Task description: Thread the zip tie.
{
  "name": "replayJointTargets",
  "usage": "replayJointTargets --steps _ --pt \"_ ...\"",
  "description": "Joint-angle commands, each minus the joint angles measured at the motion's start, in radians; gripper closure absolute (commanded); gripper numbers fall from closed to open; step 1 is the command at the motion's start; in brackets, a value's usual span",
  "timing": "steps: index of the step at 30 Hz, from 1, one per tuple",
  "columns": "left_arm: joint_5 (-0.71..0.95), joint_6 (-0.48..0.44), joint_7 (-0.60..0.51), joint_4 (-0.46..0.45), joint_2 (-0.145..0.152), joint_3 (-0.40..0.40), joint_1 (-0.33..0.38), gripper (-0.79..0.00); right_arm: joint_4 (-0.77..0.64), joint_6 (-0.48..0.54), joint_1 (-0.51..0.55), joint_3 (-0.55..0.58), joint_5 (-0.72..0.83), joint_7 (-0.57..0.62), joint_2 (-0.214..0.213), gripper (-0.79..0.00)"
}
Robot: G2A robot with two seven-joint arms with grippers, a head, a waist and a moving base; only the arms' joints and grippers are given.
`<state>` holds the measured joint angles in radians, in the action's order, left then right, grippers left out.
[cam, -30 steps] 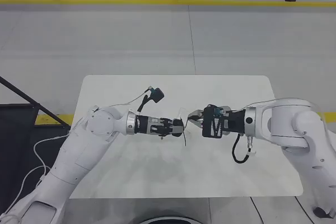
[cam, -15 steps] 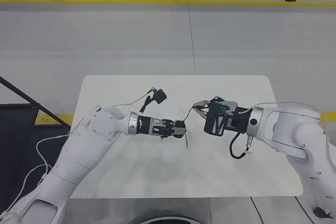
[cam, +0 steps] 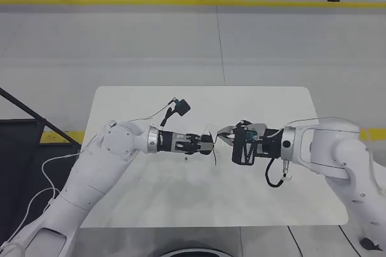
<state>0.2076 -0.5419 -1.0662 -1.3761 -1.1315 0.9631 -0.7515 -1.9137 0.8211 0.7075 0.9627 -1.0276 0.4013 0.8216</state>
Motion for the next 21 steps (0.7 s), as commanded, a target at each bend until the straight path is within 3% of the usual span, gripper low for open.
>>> replayJointTargets --steps 1,2,11,16,21 --pt "0.000 -0.003 0.007 0.002 0.000 0.001 0.000 0.000 0.006 0.007 0.000 -0.002 0.014 -0.006 0.002 -0.662" --pt "-0.003 -0.006 0.014 0.003 0.000 0.004 0.001 0.000 0.010 0.010 -0.001 -0.001 0.023 -0.010 0.003 -0.785" --pt "-0.113 -0.025 0.162 -0.012 0.005 0.046 -0.023 0.000 0.139 0.052 0.054 0.065 0.283 -0.084 -0.005 -0.785" --pt "-0.204 -0.042 0.255 -0.040 0.007 0.062 -0.043 0.000 0.204 -0.011 0.122 0.081 0.550 0.023 -0.017 -0.785" --pt "-0.295 -0.065 0.346 -0.068 0.003 0.063 -0.050 0.000 0.204 -0.011 0.122 0.081 0.550 0.023 -0.017 -0.785"
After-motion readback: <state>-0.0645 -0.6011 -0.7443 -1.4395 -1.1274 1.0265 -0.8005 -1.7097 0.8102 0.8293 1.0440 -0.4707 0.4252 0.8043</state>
